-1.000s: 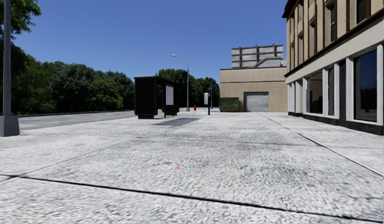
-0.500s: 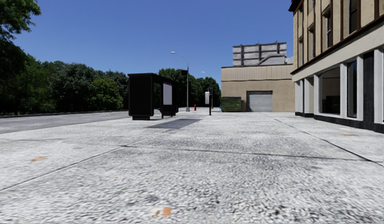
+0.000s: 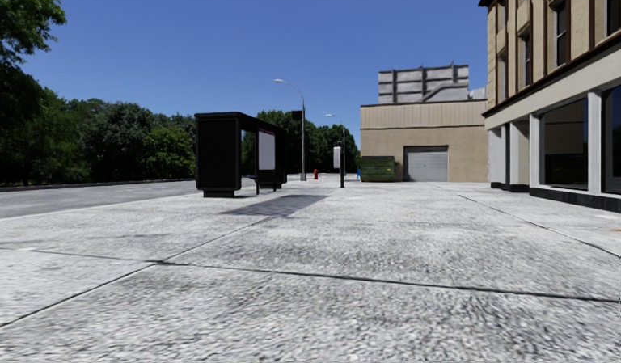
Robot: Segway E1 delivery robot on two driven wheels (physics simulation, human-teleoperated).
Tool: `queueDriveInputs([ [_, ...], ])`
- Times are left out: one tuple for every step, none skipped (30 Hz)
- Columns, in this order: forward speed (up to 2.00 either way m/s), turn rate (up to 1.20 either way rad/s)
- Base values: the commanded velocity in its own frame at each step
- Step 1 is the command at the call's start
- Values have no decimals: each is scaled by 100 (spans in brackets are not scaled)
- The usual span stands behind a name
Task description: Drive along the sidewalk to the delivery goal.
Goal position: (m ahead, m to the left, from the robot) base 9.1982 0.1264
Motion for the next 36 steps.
queueDriveInputs([
  [200, 0],
  [200, 0],
  [200, 0],
  [200, 0],
  [200, 0],
  [200, 0],
  [200, 0],
  [200, 0],
  [200, 0],
  [200, 0],
  [200, 0],
  [200, 0],
  [200, 0],
  [200, 0],
  [200, 0],
  [200, 0],
  [200, 0],
  [200, 0],
  [200, 0],
  [200, 0],
  [200, 0],
  [200, 0],
  [200, 0],
  [200, 0],
  [200, 0],
  [200, 0],
  [200, 0],
  [200, 0],
  [200, 0],
  [200, 0],
  [200, 0],
  [200, 0],
  [200, 0],
  [200, 0],
  [200, 0],
  [200, 0],
])
